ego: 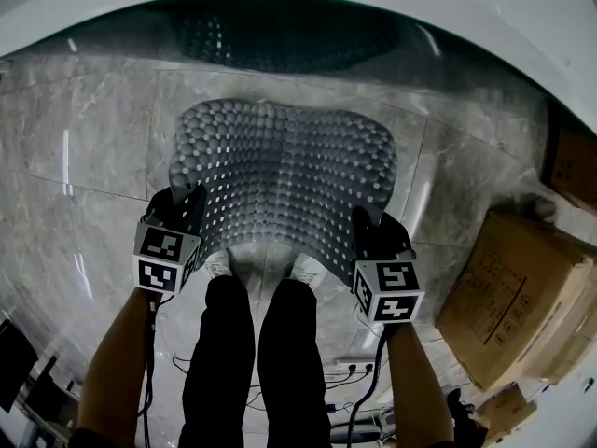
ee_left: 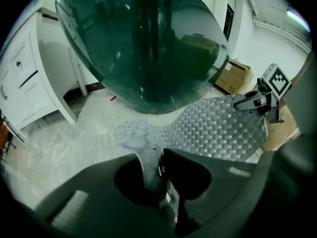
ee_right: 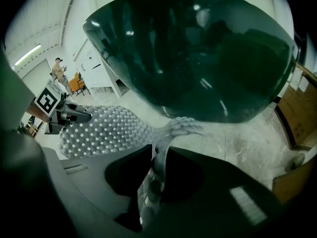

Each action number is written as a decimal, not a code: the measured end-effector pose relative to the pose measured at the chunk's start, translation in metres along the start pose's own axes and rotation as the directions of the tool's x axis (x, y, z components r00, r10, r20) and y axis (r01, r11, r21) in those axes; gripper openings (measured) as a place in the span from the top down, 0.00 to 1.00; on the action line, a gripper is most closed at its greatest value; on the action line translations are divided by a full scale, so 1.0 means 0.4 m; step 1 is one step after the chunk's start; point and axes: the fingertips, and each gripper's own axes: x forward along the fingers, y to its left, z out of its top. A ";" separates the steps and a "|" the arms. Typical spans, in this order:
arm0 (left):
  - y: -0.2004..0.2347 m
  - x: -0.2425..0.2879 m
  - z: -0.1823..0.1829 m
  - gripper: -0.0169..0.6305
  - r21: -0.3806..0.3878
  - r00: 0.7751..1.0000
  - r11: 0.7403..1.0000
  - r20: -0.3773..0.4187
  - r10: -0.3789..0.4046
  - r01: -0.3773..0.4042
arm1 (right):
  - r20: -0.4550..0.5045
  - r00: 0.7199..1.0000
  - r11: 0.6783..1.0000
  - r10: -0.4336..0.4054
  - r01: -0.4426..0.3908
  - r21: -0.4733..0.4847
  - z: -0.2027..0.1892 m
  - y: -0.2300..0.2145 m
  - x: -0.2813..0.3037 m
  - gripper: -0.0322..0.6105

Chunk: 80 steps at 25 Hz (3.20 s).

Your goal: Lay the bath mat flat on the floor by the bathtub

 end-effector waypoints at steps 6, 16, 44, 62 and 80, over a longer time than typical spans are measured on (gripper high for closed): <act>0.009 0.007 0.003 0.91 0.025 1.000 1.000 -0.012 0.011 -0.011 | -0.024 1.000 1.000 0.001 -0.001 -0.012 -0.002 -0.006 0.005 0.82; 0.014 0.006 -0.003 0.89 0.075 1.000 0.997 -0.022 0.014 -0.013 | -0.060 0.998 1.000 -0.016 0.015 -0.008 -0.025 -0.010 0.005 0.81; 0.034 0.034 -0.050 0.90 0.081 0.996 0.996 -0.078 0.053 -0.046 | -0.027 0.999 0.996 -0.046 0.048 0.080 -0.072 -0.049 0.005 0.83; 0.081 0.011 -0.046 0.85 0.070 0.991 0.989 -0.038 0.132 -0.129 | 0.012 0.999 0.996 -0.048 0.047 0.082 -0.048 -0.039 0.004 0.82; 0.040 -0.038 0.006 0.97 0.003 0.993 0.993 0.010 0.114 -0.114 | 0.082 0.996 0.998 -0.046 0.043 0.040 0.038 0.002 -0.051 0.91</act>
